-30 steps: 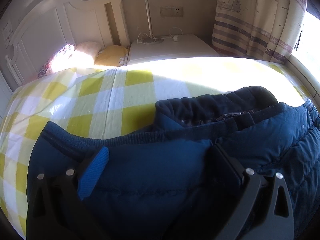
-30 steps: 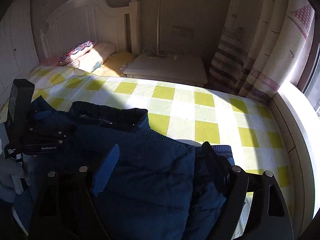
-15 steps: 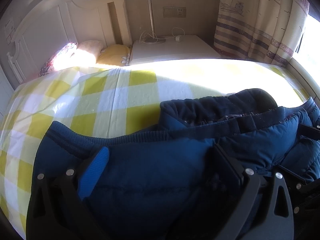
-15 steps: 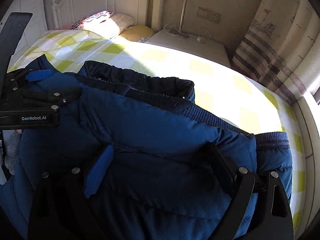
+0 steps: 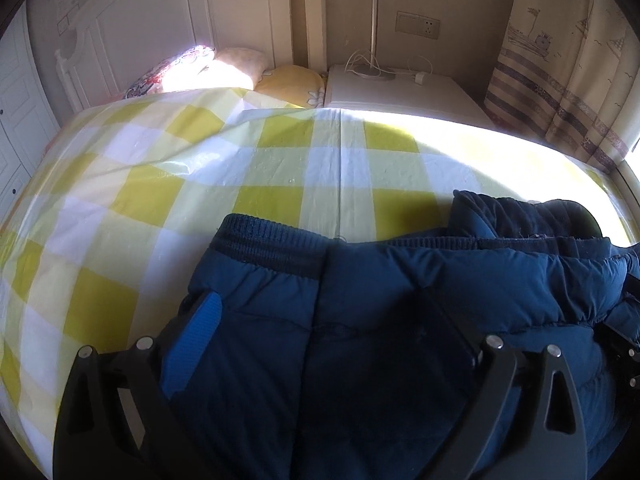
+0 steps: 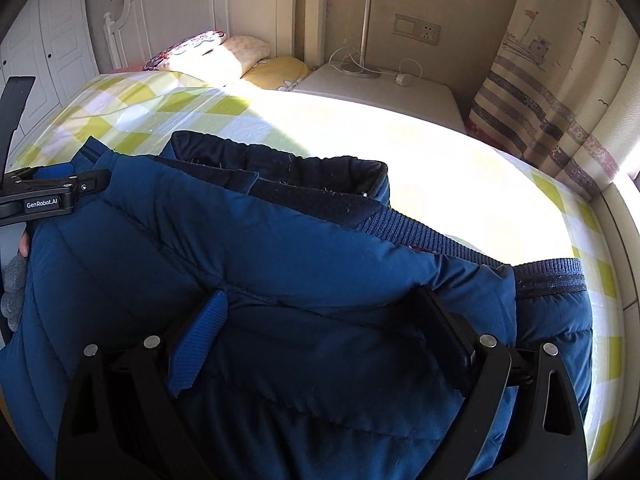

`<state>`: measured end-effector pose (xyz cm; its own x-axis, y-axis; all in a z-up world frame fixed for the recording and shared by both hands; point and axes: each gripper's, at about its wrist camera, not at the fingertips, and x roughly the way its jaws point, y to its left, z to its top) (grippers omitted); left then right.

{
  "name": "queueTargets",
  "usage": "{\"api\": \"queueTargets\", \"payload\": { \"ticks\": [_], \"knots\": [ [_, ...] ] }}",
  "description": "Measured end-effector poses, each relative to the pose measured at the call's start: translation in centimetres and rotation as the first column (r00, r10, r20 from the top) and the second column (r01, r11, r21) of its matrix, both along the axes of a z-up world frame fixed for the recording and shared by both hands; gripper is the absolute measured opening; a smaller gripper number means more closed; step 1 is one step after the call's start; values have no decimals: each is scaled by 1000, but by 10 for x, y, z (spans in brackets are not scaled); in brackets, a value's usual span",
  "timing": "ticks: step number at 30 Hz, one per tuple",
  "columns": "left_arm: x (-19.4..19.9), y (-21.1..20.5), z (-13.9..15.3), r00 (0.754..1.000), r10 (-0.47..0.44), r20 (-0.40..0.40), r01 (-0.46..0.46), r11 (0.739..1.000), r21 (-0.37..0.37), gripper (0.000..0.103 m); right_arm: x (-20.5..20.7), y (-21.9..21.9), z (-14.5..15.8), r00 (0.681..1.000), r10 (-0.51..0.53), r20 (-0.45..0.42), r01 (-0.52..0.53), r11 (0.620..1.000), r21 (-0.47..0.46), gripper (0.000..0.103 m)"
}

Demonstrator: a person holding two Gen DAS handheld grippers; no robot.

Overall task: Fold large clothes
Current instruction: 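Smooth the folded jacket flat with both tools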

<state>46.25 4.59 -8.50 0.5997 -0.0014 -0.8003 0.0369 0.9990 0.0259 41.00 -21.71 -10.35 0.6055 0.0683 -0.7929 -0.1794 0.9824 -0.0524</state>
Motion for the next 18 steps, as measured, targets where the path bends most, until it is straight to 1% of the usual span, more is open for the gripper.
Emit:
{"api": "queueTargets", "payload": {
  "ticks": [2, 3, 4, 5, 6, 7, 9, 11, 13, 14, 16, 18],
  "knots": [
    [-1, 7, 2, 1000, 8, -6, -8, 999, -46, 98, 0, -2, 2, 1000, 1, 1, -1, 1000, 16, 90],
    [-3, 8, 4, 1000, 25, -3, -25, 999, -44, 96, 0, -4, 3, 1000, -2, -2, 2, 1000, 28, 89],
    [-7, 4, 10, 999, 35, 12, -35, 999, -15, 96, -2, -6, 7, 1000, -22, 6, 22, 999, 23, 89],
    [-15, -2, 16, 999, 16, 32, -16, 1000, 0, 96, -7, -5, 13, 998, -51, 29, 51, 999, -4, 89],
    [-25, -11, 23, 999, -24, 44, 24, 1000, -13, 96, -14, -1, 20, 997, -58, 52, 59, 998, -18, 89],
    [-37, -23, 30, 996, -65, 54, 67, 997, -27, 96, -24, 5, 28, 997, -38, 68, 38, 999, -6, 89],
    [-60, -49, 39, 986, -136, 91, 137, 991, -1, 97, -44, 22, 41, 996, 1, 92, 0, 1000, -18, 89],
    [-75, -73, 33, 977, -186, 106, 182, 982, 49, 101, -60, 41, 41, 994, 70, 84, -66, 997, -42, 91],
    [-75, -88, 9, 979, -198, 58, 190, 975, 118, 101, -62, 51, 20, 995, 98, 28, -95, 991, -91, 91],
    [-72, -88, 0, 980, -196, 42, 190, 975, 117, 101, -61, 48, 11, 995, 93, 25, -92, 994, -63, 91],
    [-70, -84, -1, 981, -188, 42, 184, 979, 85, 101, -56, 39, 7, 997, 79, 11, -80, 997, 5, 92],
    [-69, -82, -4, 982, -186, 40, 183, 980, 82, 101, -54, 38, 6, 997, 76, 1, -76, 997, 16, 92]
  ]
}}
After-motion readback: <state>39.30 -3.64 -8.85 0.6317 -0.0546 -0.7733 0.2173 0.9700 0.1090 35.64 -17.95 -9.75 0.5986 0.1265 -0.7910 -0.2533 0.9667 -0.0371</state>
